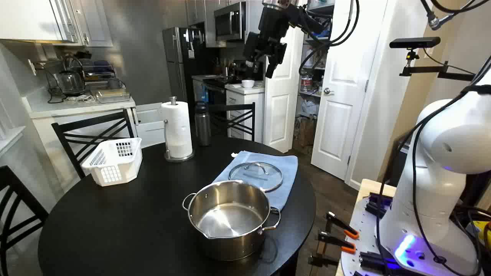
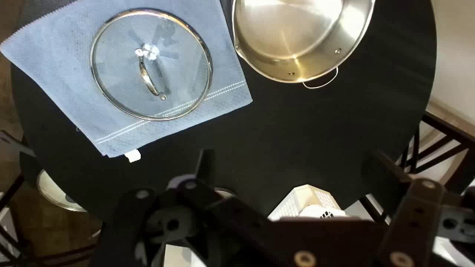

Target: Put the glass lid on the silver pot

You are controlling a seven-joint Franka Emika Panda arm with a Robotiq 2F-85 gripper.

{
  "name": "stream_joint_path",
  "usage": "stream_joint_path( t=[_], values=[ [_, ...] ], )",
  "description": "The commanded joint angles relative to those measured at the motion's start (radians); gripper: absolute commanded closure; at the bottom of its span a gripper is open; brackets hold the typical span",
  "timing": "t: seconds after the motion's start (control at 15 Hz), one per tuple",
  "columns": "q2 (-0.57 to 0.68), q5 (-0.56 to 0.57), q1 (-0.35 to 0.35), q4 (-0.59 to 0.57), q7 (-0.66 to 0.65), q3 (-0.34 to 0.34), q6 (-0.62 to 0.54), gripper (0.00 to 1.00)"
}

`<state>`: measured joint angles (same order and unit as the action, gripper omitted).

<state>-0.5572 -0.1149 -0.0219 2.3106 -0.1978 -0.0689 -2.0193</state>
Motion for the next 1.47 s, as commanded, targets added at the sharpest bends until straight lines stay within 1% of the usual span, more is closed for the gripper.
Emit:
stream_joint_path(
  t=[0.0,1.33,1.4],
  values=[
    [0.001,-0.001,0.002,-0.002,0.001,-0.001,0.002,0.00],
    [0.001,-0.001,0.002,-0.002,0.001,-0.001,0.002,0.00],
    [-0.009,-0.021,-0.001,0.018,0.001,0.006,-0.020,0.00]
  ],
)
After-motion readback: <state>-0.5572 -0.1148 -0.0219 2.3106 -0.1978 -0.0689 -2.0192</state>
